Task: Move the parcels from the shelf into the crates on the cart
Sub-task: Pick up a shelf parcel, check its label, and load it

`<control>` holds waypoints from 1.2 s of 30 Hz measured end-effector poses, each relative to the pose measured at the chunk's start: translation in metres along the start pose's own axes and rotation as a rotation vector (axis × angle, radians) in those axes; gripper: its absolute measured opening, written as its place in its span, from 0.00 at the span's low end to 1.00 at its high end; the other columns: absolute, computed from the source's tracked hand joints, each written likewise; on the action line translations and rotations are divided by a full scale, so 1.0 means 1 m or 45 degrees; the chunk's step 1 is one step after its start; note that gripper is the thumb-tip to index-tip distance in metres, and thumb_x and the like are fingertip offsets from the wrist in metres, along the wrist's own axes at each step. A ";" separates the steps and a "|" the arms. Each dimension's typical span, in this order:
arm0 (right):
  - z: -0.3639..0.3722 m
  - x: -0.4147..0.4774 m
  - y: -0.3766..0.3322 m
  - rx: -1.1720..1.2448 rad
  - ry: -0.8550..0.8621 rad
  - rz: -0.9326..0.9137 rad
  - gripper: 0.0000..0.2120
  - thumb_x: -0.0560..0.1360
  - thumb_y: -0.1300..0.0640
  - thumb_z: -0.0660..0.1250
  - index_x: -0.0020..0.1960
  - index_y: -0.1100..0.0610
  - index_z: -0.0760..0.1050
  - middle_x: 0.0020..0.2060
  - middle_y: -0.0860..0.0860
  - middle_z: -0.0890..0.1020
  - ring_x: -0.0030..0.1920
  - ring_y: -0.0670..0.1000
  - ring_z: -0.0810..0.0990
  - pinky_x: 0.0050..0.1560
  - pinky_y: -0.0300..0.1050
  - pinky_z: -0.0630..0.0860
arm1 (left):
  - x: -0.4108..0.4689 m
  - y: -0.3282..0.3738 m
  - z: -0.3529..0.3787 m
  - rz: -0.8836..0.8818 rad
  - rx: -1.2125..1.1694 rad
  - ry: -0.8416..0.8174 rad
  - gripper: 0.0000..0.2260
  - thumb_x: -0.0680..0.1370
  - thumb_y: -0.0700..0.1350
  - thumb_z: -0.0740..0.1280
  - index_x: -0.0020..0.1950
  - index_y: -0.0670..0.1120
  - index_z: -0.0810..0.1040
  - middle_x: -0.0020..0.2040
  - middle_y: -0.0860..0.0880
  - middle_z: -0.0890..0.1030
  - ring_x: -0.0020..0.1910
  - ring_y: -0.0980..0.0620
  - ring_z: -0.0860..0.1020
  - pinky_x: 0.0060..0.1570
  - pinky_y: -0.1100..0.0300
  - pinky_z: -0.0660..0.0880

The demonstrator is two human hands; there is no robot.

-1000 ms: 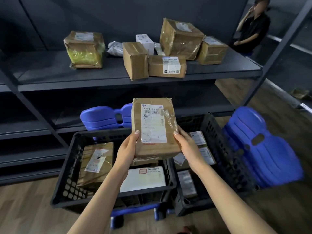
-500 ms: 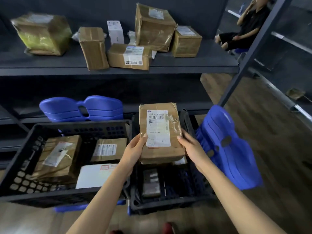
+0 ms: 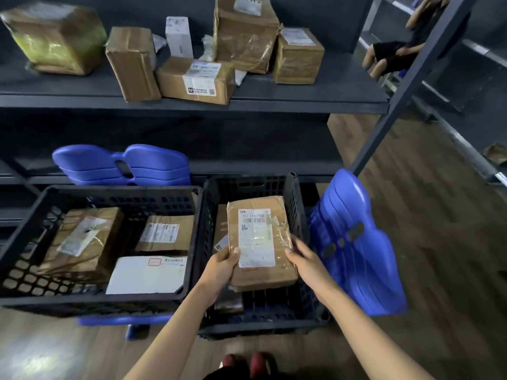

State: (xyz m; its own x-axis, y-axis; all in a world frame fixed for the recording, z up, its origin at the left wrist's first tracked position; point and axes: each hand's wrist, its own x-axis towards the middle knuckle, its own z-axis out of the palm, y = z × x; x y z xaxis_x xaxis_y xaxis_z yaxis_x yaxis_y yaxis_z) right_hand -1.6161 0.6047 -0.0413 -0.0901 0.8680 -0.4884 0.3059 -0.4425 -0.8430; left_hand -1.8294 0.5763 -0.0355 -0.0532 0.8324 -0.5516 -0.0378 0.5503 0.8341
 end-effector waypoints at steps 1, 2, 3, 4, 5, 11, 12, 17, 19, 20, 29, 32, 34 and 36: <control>0.001 -0.001 0.003 -0.006 -0.004 0.023 0.23 0.79 0.49 0.62 0.73 0.40 0.63 0.65 0.40 0.73 0.64 0.43 0.71 0.63 0.41 0.65 | 0.002 -0.003 0.000 0.002 0.011 0.010 0.08 0.82 0.49 0.62 0.59 0.52 0.77 0.50 0.56 0.84 0.45 0.60 0.82 0.36 0.70 0.76; 0.001 -0.001 0.007 -0.013 -0.005 0.044 0.23 0.79 0.50 0.62 0.73 0.41 0.63 0.65 0.41 0.73 0.64 0.43 0.72 0.62 0.41 0.65 | 0.004 -0.007 0.001 0.009 0.019 0.013 0.07 0.82 0.48 0.61 0.59 0.54 0.76 0.49 0.59 0.83 0.44 0.64 0.80 0.35 0.73 0.74; 0.001 -0.001 0.009 -0.020 -0.005 0.062 0.23 0.79 0.50 0.62 0.73 0.42 0.64 0.66 0.41 0.73 0.63 0.43 0.72 0.60 0.41 0.66 | 0.007 -0.011 0.000 0.016 0.031 0.011 0.07 0.82 0.47 0.61 0.59 0.55 0.75 0.48 0.61 0.82 0.43 0.67 0.79 0.34 0.75 0.73; 0.001 -0.001 0.012 -0.026 -0.005 0.078 0.21 0.79 0.51 0.62 0.71 0.43 0.65 0.66 0.41 0.73 0.61 0.42 0.73 0.58 0.40 0.67 | 0.009 -0.013 0.001 0.019 0.050 0.005 0.07 0.82 0.47 0.61 0.59 0.55 0.75 0.47 0.62 0.82 0.43 0.68 0.79 0.35 0.75 0.73; 0.001 -0.001 0.014 -0.031 -0.009 0.092 0.19 0.79 0.51 0.62 0.69 0.43 0.66 0.66 0.41 0.74 0.59 0.41 0.74 0.55 0.39 0.68 | 0.010 -0.014 0.000 0.020 0.074 -0.005 0.08 0.82 0.47 0.61 0.59 0.55 0.75 0.48 0.62 0.82 0.44 0.67 0.79 0.38 0.74 0.74; 0.001 -0.001 0.026 -0.087 0.033 0.130 0.28 0.79 0.46 0.63 0.75 0.45 0.58 0.69 0.42 0.72 0.63 0.42 0.72 0.58 0.41 0.64 | 0.026 -0.028 -0.004 0.001 0.262 -0.062 0.13 0.83 0.47 0.60 0.67 0.52 0.75 0.53 0.54 0.82 0.52 0.53 0.80 0.56 0.56 0.75; 0.000 0.000 0.027 -0.091 0.046 0.135 0.29 0.79 0.46 0.63 0.76 0.45 0.56 0.71 0.43 0.70 0.65 0.43 0.71 0.58 0.41 0.63 | 0.028 -0.032 -0.004 -0.006 0.288 -0.079 0.13 0.83 0.47 0.60 0.67 0.52 0.75 0.52 0.52 0.82 0.51 0.52 0.79 0.56 0.54 0.75; 0.003 0.002 0.030 -0.190 0.065 0.178 0.33 0.78 0.46 0.63 0.78 0.43 0.49 0.74 0.49 0.65 0.70 0.49 0.69 0.56 0.41 0.64 | 0.026 -0.050 0.002 -0.039 0.310 -0.130 0.12 0.83 0.44 0.59 0.63 0.54 0.77 0.51 0.56 0.83 0.52 0.55 0.80 0.51 0.62 0.76; 0.004 0.003 0.029 -0.251 0.100 0.156 0.35 0.78 0.47 0.63 0.78 0.44 0.47 0.73 0.48 0.68 0.67 0.49 0.73 0.53 0.42 0.67 | 0.028 -0.050 -0.001 -0.053 0.352 -0.128 0.10 0.83 0.44 0.59 0.59 0.52 0.78 0.52 0.52 0.83 0.53 0.52 0.80 0.56 0.57 0.76; 0.005 0.003 0.028 -0.279 0.121 0.135 0.36 0.78 0.47 0.64 0.78 0.44 0.46 0.71 0.48 0.70 0.64 0.49 0.75 0.52 0.43 0.69 | 0.031 -0.047 -0.005 -0.056 0.395 -0.125 0.08 0.83 0.44 0.60 0.56 0.50 0.79 0.51 0.50 0.83 0.51 0.52 0.80 0.54 0.58 0.76; -0.012 0.008 0.005 -0.467 0.150 -0.149 0.36 0.73 0.47 0.71 0.76 0.52 0.60 0.71 0.46 0.68 0.65 0.33 0.69 0.62 0.27 0.64 | 0.058 0.023 -0.034 0.164 0.981 -0.357 0.06 0.83 0.46 0.59 0.53 0.49 0.75 0.44 0.54 0.79 0.45 0.56 0.77 0.43 0.65 0.72; -0.020 0.011 -0.006 -0.398 0.001 -0.055 0.36 0.69 0.40 0.73 0.73 0.45 0.64 0.52 0.31 0.73 0.41 0.25 0.72 0.37 0.20 0.69 | 0.060 0.044 -0.036 0.214 1.068 -0.486 0.07 0.83 0.47 0.58 0.50 0.53 0.75 0.41 0.58 0.77 0.43 0.59 0.75 0.42 0.67 0.71; -0.022 0.014 -0.009 -0.326 -0.083 0.033 0.35 0.68 0.39 0.73 0.71 0.44 0.67 0.48 0.32 0.78 0.40 0.31 0.80 0.33 0.24 0.72 | 0.063 0.054 -0.033 0.255 1.089 -0.567 0.08 0.83 0.46 0.57 0.54 0.51 0.76 0.44 0.54 0.78 0.45 0.55 0.75 0.47 0.61 0.71; -0.022 0.016 -0.004 -0.274 -0.080 0.061 0.31 0.69 0.39 0.73 0.69 0.45 0.71 0.48 0.36 0.82 0.42 0.34 0.82 0.35 0.26 0.74 | 0.065 0.061 -0.030 0.294 1.121 -0.589 0.11 0.83 0.46 0.58 0.61 0.47 0.77 0.45 0.53 0.79 0.45 0.55 0.76 0.48 0.60 0.71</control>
State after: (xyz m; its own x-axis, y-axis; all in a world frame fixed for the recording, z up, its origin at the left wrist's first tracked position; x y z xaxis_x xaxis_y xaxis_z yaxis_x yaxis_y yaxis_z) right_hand -1.5984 0.6257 -0.0408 -0.1276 0.8284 -0.5454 0.5058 -0.4186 -0.7542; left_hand -1.8654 0.6622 -0.0209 0.4315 0.7652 -0.4778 0.6814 0.0706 0.7285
